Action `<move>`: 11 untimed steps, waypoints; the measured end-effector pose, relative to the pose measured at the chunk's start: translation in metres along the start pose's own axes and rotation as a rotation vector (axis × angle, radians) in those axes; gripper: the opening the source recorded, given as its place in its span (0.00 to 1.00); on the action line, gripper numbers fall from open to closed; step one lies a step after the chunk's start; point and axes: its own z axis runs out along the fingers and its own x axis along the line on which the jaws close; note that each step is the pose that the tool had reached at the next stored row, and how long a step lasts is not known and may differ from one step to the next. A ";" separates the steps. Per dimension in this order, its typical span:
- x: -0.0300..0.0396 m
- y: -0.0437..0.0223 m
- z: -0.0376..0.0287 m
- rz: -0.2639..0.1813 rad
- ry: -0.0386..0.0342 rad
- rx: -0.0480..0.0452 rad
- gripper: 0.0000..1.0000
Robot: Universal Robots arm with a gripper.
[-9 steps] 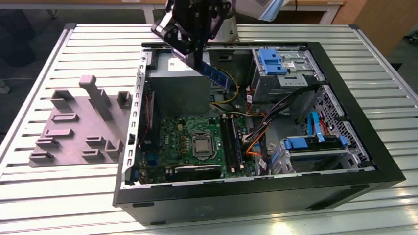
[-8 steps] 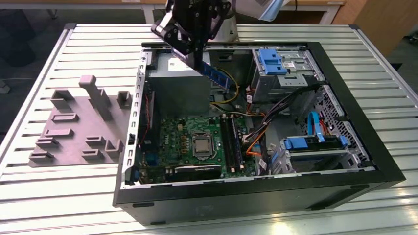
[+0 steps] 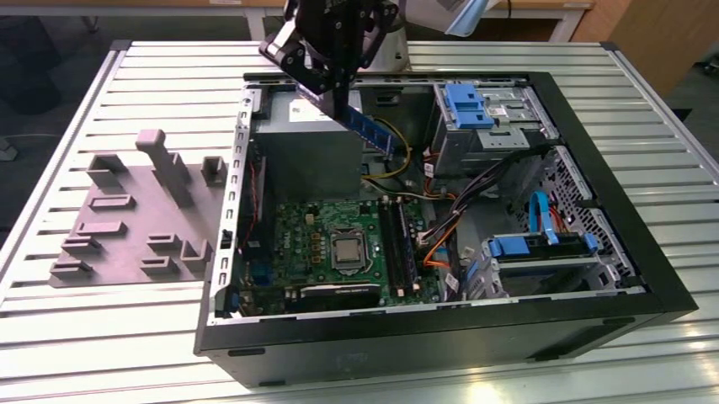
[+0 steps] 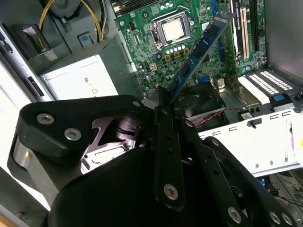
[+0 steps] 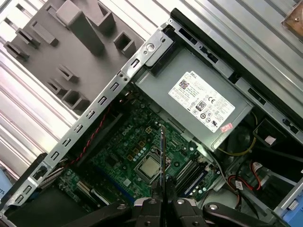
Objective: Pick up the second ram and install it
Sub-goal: 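Insert the second ram into the second slot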
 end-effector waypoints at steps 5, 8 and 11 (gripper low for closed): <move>0.0000 0.0000 0.0000 0.014 -0.0002 -0.0001 0.14; 0.0000 0.0000 0.0001 0.022 -0.0003 -0.0001 0.14; 0.0000 0.0000 0.0001 0.030 -0.0005 -0.0002 0.14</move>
